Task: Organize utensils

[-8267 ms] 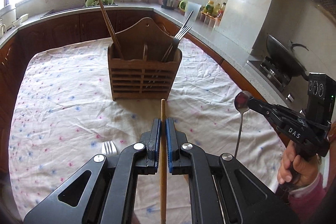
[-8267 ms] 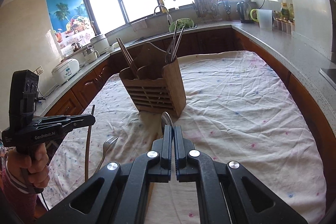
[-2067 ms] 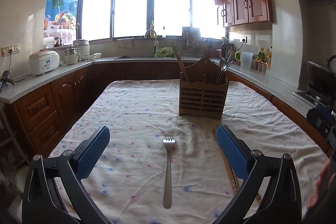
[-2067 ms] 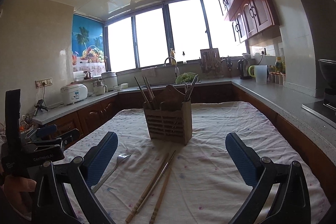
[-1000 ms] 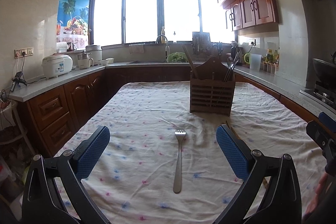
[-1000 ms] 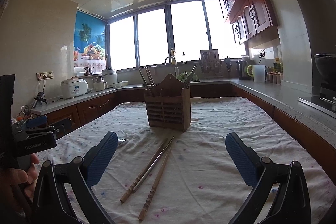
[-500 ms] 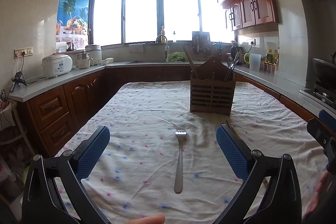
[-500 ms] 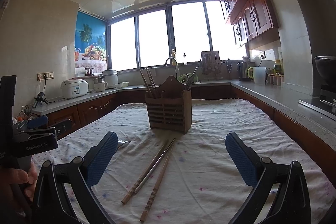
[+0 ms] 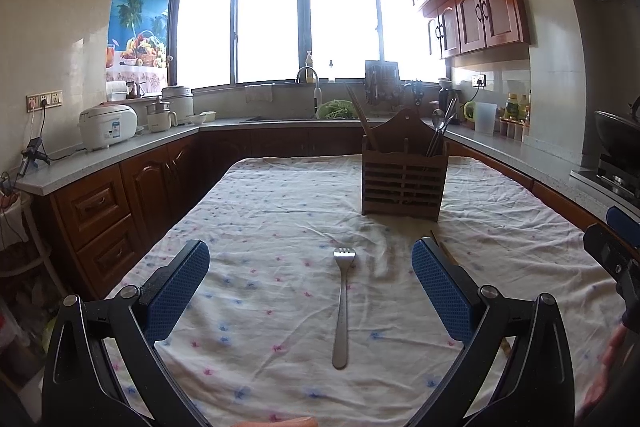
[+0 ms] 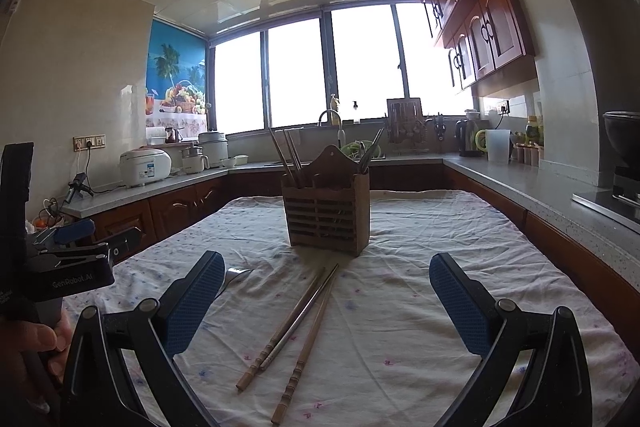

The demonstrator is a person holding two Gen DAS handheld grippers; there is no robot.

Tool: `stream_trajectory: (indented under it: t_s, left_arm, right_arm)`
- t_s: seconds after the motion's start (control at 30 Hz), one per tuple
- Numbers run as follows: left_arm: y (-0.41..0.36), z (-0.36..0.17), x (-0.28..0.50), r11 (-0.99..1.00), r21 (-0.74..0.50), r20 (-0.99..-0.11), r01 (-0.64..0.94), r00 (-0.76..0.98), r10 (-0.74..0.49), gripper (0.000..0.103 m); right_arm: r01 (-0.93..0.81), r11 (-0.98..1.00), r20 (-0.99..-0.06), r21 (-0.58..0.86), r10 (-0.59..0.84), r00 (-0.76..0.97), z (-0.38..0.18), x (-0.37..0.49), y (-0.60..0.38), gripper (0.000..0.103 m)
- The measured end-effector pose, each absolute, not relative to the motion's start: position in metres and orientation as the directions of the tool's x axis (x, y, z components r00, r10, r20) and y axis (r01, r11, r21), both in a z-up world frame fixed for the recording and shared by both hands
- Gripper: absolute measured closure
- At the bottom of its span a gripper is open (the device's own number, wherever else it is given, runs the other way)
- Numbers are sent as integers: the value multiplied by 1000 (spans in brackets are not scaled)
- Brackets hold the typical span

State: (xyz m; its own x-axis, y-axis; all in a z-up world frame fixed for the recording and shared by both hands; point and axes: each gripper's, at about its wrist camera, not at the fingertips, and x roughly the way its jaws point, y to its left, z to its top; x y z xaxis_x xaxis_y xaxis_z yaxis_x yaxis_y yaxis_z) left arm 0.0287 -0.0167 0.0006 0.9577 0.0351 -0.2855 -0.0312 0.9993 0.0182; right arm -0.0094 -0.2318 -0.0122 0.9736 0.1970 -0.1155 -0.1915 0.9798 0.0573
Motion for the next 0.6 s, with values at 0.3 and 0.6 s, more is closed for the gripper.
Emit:
stream_trajectory:
  t_s: [0.3,0.6]
  left_arm:
    - [-16,1,28,999,18,-287,-30,957,33,0]
    - [-19,2,30,1000,23,-294,-14,956,20,0]
  right_arm:
    - [-195,979,-111,56,200,973,-11,-9,-231,0]
    - [-197,979,-99,55,201,974,-7,-11,-230,0]
